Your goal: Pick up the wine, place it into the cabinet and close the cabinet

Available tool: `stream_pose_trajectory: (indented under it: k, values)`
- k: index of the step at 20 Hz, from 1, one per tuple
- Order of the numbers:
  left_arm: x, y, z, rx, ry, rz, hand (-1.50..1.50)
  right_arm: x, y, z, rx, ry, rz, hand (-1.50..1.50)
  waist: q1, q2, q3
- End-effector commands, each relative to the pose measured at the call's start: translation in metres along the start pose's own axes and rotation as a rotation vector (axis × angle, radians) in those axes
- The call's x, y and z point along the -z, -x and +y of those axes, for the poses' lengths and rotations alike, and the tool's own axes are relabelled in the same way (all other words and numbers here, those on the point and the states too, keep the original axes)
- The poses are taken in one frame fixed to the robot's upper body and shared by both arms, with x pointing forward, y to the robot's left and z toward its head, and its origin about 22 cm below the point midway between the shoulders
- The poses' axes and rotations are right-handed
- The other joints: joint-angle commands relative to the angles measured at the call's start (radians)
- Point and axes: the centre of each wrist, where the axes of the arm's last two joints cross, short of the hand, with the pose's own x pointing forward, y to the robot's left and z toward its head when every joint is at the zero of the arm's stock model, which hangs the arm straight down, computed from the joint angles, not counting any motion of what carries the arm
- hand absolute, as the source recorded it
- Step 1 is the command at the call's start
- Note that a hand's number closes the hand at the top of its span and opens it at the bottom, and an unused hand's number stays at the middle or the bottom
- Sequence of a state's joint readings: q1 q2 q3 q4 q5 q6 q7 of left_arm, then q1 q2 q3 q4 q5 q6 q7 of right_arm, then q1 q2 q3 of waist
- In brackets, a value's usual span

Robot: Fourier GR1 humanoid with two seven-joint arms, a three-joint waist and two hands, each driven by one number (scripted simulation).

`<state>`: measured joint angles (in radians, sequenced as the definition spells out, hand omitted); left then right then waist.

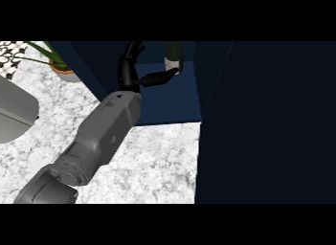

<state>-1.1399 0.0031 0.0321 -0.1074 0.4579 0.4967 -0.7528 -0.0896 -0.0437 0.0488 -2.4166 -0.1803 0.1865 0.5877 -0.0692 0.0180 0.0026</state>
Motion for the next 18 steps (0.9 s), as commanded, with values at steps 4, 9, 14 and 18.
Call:
stream_pose_trajectory:
  k: [4,9,14,18]
  values:
    - [-0.009,0.021,0.02,0.07,-0.017,0.02,-1.5,-0.016,-0.005,0.006,0.024,-0.011,-0.034,-1.5,-0.005,0.007,-0.003]
    - [-0.013,0.02,0.012,0.021,-0.059,0.004,-1.5,-0.01,-0.004,-0.001,0.015,-0.015,-0.043,-1.5,0.001,0.006,-0.003]
    - [-0.011,0.02,0.015,0.013,-0.044,-0.02,-1.5,-0.004,-0.01,0.008,0.036,-0.026,-0.068,-1.5,-0.006,0.01,-0.004]
    - [-0.003,0.024,0.039,0.023,-0.025,-0.048,-1.5,-0.009,-0.013,0.009,0.034,-0.039,-0.055,-1.5,-0.01,0.01,-0.005]
